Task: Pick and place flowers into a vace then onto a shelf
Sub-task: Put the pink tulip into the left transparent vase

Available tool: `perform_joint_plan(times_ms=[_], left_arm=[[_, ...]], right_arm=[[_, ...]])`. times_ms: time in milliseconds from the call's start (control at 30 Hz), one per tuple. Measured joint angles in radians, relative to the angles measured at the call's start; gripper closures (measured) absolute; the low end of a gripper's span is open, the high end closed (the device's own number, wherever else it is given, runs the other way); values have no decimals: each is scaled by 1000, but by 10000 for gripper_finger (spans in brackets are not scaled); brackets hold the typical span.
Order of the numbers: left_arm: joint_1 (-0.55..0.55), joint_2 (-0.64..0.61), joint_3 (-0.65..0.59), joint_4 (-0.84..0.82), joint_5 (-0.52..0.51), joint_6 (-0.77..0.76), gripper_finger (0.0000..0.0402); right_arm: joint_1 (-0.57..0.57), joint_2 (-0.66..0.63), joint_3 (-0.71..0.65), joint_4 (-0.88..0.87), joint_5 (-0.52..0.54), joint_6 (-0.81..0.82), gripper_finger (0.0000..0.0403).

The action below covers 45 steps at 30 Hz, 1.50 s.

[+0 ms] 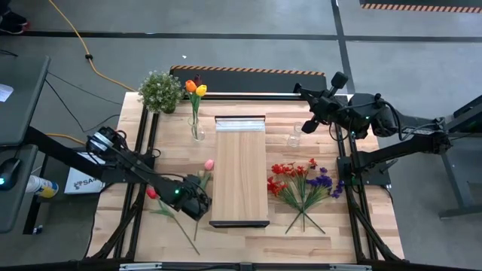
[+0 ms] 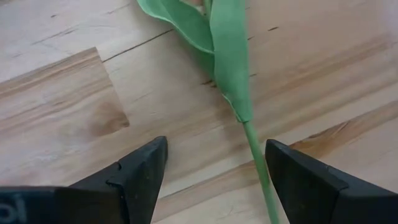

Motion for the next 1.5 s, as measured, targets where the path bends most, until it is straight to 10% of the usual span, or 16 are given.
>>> perform_joint_plan(times_ms=[567,1233,1500], left_arm=[[2,36,2,-35,63,-56,102],[-2,39,-4,-104,-11,-308,369],[-3,19,-4,-130,-120,-420,369]], right_arm=[[0,0,0,0,0,-23,402],[0,0,0,0,0,-23,402],[0,0,0,-3,0,-23,402]])
